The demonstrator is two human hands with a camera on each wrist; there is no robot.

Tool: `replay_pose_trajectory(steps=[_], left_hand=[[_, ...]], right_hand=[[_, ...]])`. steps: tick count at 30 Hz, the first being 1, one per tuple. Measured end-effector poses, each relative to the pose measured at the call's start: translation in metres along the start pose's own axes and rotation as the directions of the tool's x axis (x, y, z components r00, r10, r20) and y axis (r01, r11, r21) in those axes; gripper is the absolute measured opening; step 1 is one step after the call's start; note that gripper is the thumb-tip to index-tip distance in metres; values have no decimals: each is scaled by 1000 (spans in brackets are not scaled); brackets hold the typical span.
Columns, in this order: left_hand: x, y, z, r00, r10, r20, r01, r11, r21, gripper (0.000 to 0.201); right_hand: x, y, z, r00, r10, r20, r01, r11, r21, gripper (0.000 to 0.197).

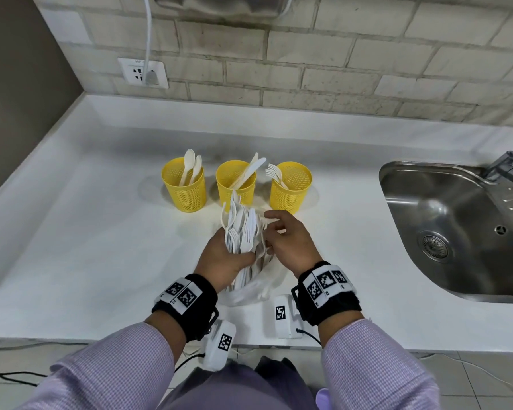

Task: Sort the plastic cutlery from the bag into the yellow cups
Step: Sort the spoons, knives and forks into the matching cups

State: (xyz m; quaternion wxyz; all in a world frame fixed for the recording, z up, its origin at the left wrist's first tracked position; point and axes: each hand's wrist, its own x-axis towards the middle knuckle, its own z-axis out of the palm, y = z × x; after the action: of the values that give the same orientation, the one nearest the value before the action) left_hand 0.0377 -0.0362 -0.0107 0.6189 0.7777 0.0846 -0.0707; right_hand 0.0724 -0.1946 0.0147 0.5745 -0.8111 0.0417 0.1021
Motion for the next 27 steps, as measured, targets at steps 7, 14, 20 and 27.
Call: replay_pose_trajectory(steps=[7, 14, 20, 27], left_hand=[[-4, 2, 1, 997, 72, 11, -71, 997, -17, 48], [-3, 4, 1, 994, 103, -39, -106, 993, -61, 58], [-4, 17, -1, 977, 177, -115, -189, 977, -100, 74], [-5, 32, -3, 964, 263, -48, -267, 957, -113, 62]], right_hand=[[0, 1, -1, 999, -29, -36, 30, 999, 22, 22], [-5, 6, -6, 992, 48, 121, -52, 998, 25, 34], [-16, -9, -8, 986, -142, 83, 153, 978, -143, 63], [-21, -49, -6, 939, -310, 146, 277, 937, 211, 99]])
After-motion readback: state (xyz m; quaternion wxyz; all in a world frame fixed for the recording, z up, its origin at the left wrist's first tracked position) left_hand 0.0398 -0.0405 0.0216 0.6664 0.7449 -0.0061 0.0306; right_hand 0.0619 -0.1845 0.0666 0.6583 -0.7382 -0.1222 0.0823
